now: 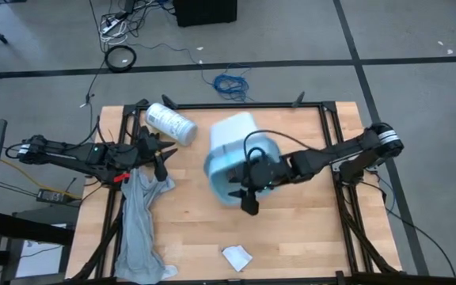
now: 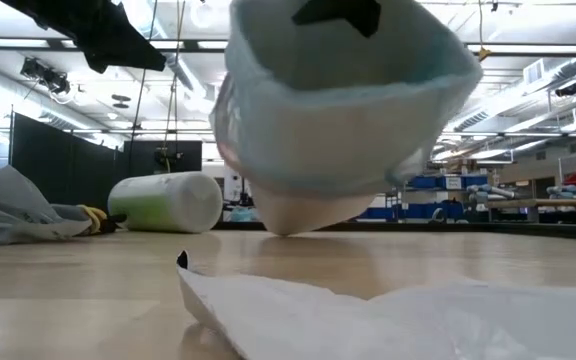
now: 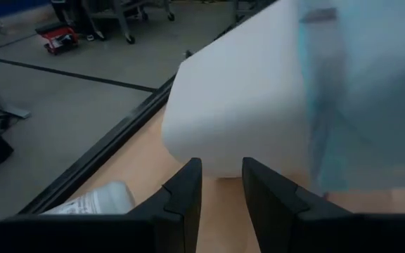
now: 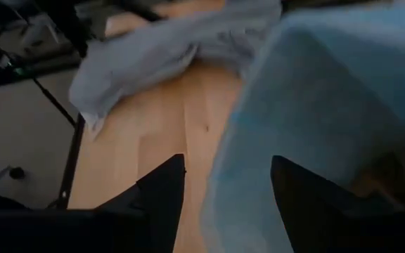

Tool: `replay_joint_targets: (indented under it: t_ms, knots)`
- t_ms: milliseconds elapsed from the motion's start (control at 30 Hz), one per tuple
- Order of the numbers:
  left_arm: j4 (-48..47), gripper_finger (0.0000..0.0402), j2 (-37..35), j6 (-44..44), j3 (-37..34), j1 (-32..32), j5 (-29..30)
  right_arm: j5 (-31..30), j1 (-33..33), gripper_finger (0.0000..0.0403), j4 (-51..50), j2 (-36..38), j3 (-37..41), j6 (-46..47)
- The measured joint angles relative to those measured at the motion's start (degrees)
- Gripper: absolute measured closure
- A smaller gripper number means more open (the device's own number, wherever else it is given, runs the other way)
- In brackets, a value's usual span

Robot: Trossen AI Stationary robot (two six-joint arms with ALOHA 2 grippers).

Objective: Place trash/remove bag and relplace
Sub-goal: Adjust the trash bin

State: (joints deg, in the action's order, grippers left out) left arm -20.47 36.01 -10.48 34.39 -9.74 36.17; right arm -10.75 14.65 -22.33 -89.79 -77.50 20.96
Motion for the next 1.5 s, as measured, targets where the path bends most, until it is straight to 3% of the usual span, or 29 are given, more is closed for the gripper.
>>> replay_joint_targets:
  t_ms: [400,567,633,733,967,1200,1500]
  knots:
    - [0.02,0.0289,-0.02,0.0,0.0,0.0,0.77,-8.02,-10.9,0.0214,-4.87,6.52,-3.97,-10.22]
    - [-0.02,0.0289,0.0,0.0,0.0,0.0,0.89,1.39,-15.53,0.0215,-8.87,6.91,-3.97,-10.32]
    - [-0.09,0.0289,0.0,-0.02,0.0,0.0,0.89,5.39,-14.8,0.0211,-12.26,6.88,-3.97,-10.14]
    - [-0.8,0.0289,-0.02,-0.02,0.0,0.0,0.94,6.74,-11.92,0.0207,-16.96,6.49,-3.95,-13.14]
    - [-2.28,0.0289,0.0,-0.02,0.0,0.0,1.84,-8.29,-4.68,0.0201,-25.71,6.46,-3.77,-20.62]
    - [-2.29,0.0289,-0.02,0.0,0.0,0.0,4.39,-10.93,-0.44,0.0196,-34.18,4.6,-3.57,-16.83]
    - [-1.38,0.0289,0.0,-0.89,-2.92,0.0,4.6,-11.09,2.27,0.019,-33.62,0.76,-3.57,-10.88]
